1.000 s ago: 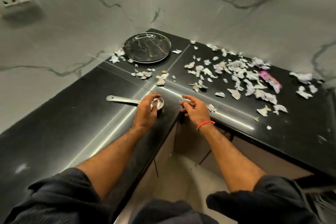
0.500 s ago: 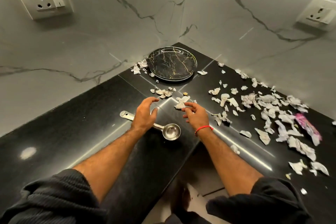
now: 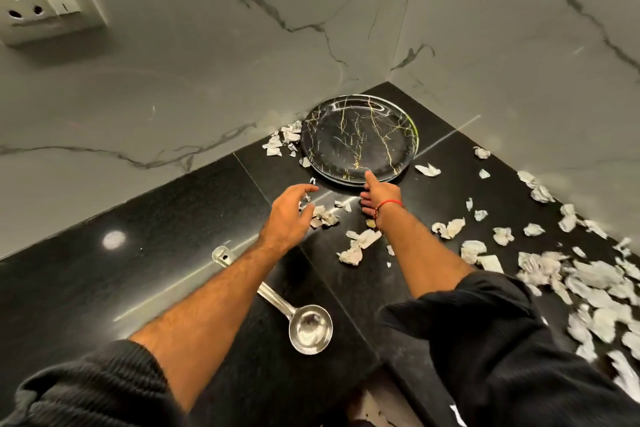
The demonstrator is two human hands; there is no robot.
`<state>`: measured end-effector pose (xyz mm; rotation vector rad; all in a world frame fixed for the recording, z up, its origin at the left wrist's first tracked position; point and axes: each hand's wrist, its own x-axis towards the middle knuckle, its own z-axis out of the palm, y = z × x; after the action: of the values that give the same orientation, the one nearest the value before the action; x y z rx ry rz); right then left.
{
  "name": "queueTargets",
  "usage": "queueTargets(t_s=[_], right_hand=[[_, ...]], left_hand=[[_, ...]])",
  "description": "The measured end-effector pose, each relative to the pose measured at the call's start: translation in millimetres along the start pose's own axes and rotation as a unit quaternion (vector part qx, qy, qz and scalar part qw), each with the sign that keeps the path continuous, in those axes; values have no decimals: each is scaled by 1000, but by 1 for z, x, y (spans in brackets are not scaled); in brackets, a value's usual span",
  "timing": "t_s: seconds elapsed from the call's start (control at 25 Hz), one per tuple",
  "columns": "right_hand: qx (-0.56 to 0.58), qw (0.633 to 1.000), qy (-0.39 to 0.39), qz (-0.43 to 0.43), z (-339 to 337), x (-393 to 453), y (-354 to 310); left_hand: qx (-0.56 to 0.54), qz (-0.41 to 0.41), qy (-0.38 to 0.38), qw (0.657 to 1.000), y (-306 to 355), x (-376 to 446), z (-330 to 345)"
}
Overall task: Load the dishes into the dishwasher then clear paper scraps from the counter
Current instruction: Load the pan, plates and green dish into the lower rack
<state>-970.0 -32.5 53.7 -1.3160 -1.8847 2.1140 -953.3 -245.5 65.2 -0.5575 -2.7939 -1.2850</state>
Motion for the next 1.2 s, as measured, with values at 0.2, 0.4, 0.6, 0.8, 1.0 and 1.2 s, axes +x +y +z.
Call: queueTargets(t_s=[0.2,0.4,0.6,0.8,1.0,1.2], right_hand=[[-122,988,94,20,17,60,11],[27,997,52,44,7,35,2],[231,972,37,-3,-18,-10,16],[317,945,65,-46,-56,-79,43],[345,932,78,-72,-123,-184,92],[315,925,173,-120,-210,-294,162]], left_hand=[[30,-34,0,999,-18,-5,-15],[23,-61,-2,998,-19,-15,-13],[-4,-39,-12,999,-10,-34,-14],[-70,-32,22,997,2,-47,-26],[-217,-105,14,970,33,-74,-40],[-331,-185,-175,909,103,-124,-27]])
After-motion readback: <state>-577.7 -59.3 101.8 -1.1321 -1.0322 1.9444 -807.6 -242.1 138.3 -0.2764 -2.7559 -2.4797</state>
